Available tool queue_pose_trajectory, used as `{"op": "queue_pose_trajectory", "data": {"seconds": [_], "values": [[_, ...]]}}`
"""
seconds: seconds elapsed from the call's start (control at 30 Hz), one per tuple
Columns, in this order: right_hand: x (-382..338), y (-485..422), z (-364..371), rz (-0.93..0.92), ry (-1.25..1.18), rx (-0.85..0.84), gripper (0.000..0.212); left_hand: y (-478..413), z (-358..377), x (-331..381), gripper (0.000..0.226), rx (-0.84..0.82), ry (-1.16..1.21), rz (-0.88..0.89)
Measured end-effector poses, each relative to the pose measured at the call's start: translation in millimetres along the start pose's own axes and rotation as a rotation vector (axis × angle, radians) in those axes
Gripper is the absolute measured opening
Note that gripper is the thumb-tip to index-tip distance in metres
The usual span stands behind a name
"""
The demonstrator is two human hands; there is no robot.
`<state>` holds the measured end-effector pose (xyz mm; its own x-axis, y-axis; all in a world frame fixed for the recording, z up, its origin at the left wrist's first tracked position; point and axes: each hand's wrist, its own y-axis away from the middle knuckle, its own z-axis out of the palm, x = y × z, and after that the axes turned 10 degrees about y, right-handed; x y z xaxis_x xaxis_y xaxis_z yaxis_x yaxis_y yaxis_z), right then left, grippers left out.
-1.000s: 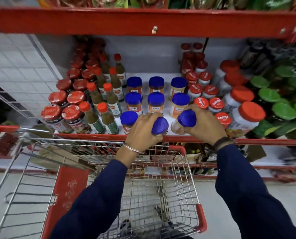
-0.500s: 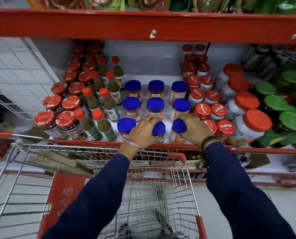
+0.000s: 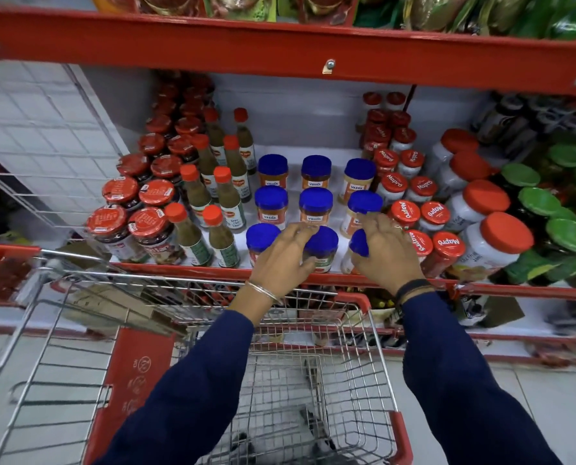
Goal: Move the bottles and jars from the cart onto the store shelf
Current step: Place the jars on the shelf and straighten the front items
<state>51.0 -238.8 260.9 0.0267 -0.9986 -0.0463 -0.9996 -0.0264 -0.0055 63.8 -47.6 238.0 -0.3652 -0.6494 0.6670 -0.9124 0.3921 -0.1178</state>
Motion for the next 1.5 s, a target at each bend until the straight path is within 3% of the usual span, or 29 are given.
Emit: {"op": "queue_pose_trajectory", "data": {"seconds": [0.13,0.23,0.33,0.4,0.5,0.63,0.87,1.2,1.5], "values": [[-57.4,11.0,-15.9,-0.048,-0.341,0.206,0.051,43.1,-30.1,-16.4,0.040,0.261,0.158,0.119],[-104.7,9.1,-13.7,-0.099,-0.565,0.166,0.042,69.9,-52.3,-44.0,0.030,0.531,0.336,0.091],[-152.5,-2.0,-7.1,-0.111,-0.745,0.105,0.041,80.2,-77.4,-76.7,0.040,0.733,0.454,-0.032],[-180.7,-12.9,0.0,-0.094,-0.771,0.087,0.044,76.0,-94.5,-96.9,0.055,0.684,0.520,-0.143],[-212.1,-31.4,12.9,-0.045,-0.733,0.115,0.049,62.6,-115.0,-115.3,0.075,0.448,0.620,-0.216],[-229.4,-48.0,24.4,0.061,-0.644,0.170,0.044,47.7,-129.2,-131.0,0.071,0.269,0.610,-0.221],[-218.7,-56.9,27.6,0.058,-0.738,0.167,0.037,41.2,-134.7,-138.4,0.041,0.319,0.462,-0.186],[-202.6,-62.2,16.6,-0.133,-0.888,-0.032,0.038,41.7,-128.5,-135.5,0.039,0.481,0.327,-0.164],[-204.9,-57.8,22.5,-0.100,-0.760,0.025,0.035,42.6,-128.5,-139.7,0.041,0.414,0.330,-0.186]]}}
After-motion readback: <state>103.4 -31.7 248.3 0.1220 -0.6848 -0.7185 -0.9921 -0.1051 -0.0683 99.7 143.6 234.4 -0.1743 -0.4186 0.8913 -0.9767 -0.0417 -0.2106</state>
